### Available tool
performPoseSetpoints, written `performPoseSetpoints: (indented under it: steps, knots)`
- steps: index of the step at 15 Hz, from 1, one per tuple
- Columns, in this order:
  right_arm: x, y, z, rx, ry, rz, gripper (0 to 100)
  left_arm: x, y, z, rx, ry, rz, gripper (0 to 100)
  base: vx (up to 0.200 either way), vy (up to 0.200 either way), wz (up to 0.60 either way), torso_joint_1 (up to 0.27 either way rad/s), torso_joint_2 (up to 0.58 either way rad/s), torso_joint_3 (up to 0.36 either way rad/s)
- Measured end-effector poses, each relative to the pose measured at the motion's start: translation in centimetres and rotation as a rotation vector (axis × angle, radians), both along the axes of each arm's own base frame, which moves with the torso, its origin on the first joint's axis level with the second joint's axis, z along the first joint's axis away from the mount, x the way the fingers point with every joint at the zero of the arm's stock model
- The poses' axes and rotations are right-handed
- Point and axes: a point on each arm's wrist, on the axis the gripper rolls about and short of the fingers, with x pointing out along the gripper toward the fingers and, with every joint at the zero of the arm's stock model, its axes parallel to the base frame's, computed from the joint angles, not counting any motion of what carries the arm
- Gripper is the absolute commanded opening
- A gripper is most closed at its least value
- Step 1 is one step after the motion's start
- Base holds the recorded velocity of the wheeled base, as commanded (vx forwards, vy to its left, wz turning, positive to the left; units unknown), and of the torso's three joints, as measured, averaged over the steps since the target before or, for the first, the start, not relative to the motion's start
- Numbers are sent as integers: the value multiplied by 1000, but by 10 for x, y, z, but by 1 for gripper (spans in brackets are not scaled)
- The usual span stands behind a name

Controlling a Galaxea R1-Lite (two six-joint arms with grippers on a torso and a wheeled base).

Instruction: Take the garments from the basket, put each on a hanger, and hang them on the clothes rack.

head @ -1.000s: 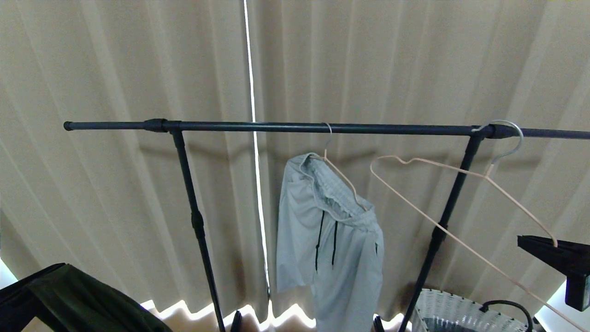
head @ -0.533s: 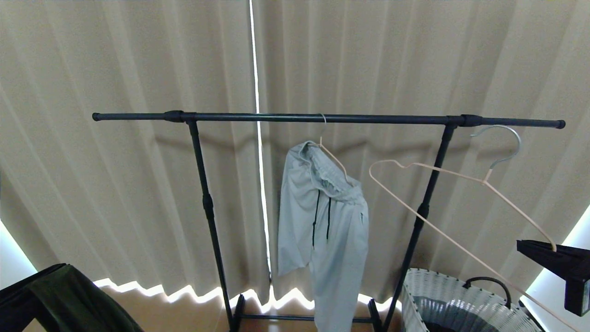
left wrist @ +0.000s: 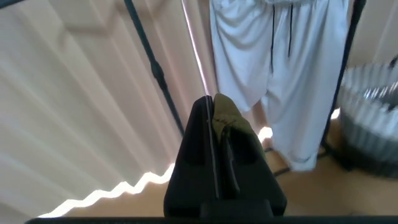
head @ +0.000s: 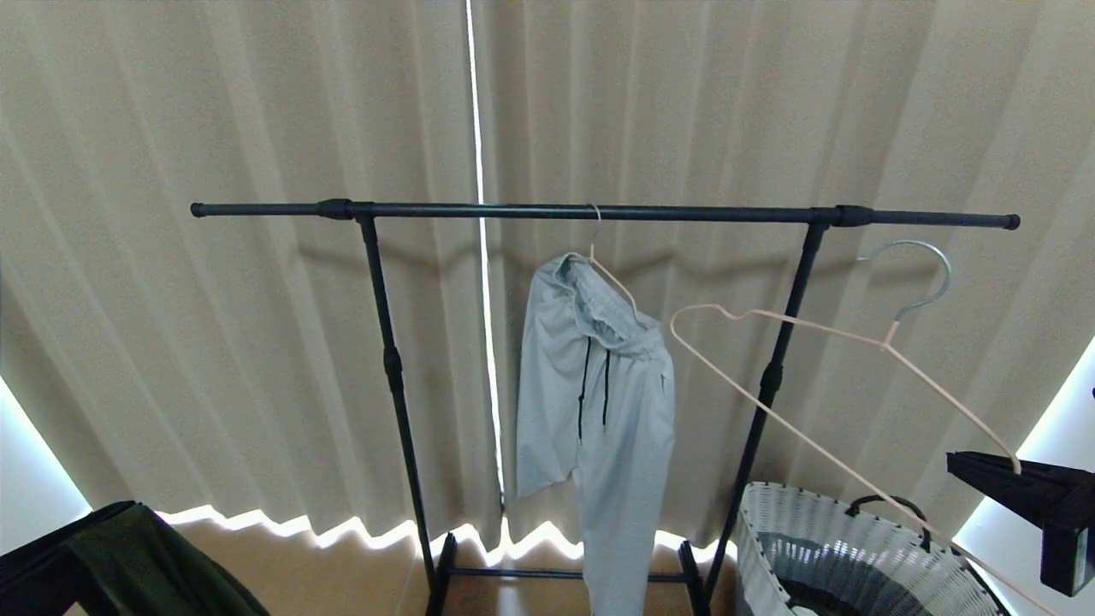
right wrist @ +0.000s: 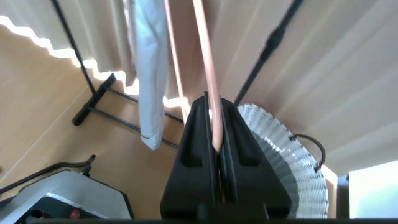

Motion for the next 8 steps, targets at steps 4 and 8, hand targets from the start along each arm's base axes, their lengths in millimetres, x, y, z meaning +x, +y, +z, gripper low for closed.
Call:
performPoseSetpoints:
  steps: [4, 8]
  knots:
    - [-1, 18, 2, 28, 9, 128, 0, 11, -4, 7, 35, 15, -39, 0, 0, 0, 0, 0, 0, 0]
    - [-3, 53, 10, 153, 67, 305, 0, 46, -13, 32, 83, 36, 16, 0, 0, 0, 0, 0, 0, 0]
